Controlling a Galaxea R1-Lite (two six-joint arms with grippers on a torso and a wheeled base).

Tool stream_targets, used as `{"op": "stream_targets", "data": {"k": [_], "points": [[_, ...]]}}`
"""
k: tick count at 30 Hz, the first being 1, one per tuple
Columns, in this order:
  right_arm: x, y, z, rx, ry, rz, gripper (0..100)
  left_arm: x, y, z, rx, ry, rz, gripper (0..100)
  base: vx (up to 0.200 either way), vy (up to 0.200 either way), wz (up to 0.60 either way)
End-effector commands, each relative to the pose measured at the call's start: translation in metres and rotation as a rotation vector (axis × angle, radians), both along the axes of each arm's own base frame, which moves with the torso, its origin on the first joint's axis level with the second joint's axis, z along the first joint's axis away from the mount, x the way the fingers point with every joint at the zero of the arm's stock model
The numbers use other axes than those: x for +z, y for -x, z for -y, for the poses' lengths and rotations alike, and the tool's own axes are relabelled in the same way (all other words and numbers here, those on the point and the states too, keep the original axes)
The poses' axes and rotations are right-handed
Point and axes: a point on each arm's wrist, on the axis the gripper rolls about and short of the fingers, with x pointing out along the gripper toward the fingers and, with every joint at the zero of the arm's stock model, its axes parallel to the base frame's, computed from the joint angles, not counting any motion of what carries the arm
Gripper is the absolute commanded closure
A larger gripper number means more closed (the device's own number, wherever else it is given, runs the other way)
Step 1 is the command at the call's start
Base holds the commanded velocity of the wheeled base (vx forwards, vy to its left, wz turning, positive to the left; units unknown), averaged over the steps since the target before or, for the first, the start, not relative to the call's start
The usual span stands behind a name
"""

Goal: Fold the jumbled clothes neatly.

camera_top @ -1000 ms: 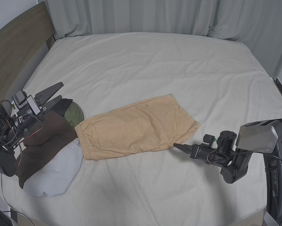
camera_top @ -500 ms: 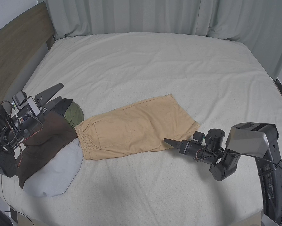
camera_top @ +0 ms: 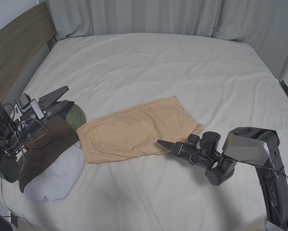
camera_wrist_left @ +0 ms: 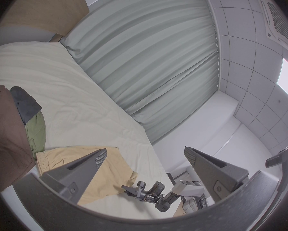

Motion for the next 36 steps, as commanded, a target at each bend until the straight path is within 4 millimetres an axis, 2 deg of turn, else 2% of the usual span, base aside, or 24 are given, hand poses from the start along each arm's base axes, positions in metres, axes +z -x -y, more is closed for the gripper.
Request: {"op": "stream_targets", "data": {"k": [1,8,9,23,28,36], "points": [[0.0,-0.001,-0.002,-0.001,-0.006,0.004,0,-0.002,0.002,0.004,-0.013,-0.001,-0.007,0,0.0,0.0,0.0],[-0.004,-0.002,-0.002,-0.003,-0.002,-0.004,0,-0.004,0.002,0.004,-0.011,-0.003,-0.013,0,0.0,0.0,0.0],[-0.005,-0.001,-0.002,-0.003,-0.002,-0.008,100,-0.004,0.002,0.004,-0.012,-0.002,-0.016,0,0.0,0.0,0.0],[-0.007,0.001,0.001,-0.009,-0.001,-0.013,100,-0.009,0.002,0.006,-0.02,-0.006,-0.034,0,0.0,0.0,0.0],[-0.011,0.013,0.006,-0.01,0.011,-0.044,100,-0.01,-0.001,0.006,-0.017,-0.006,-0.036,0,0.0,0.0,0.0],[0.001,0.032,0.016,-0.014,0.01,-0.043,100,-0.016,-0.001,0.008,-0.022,-0.021,-0.044,0,0.0,0.0,0.0]]}}
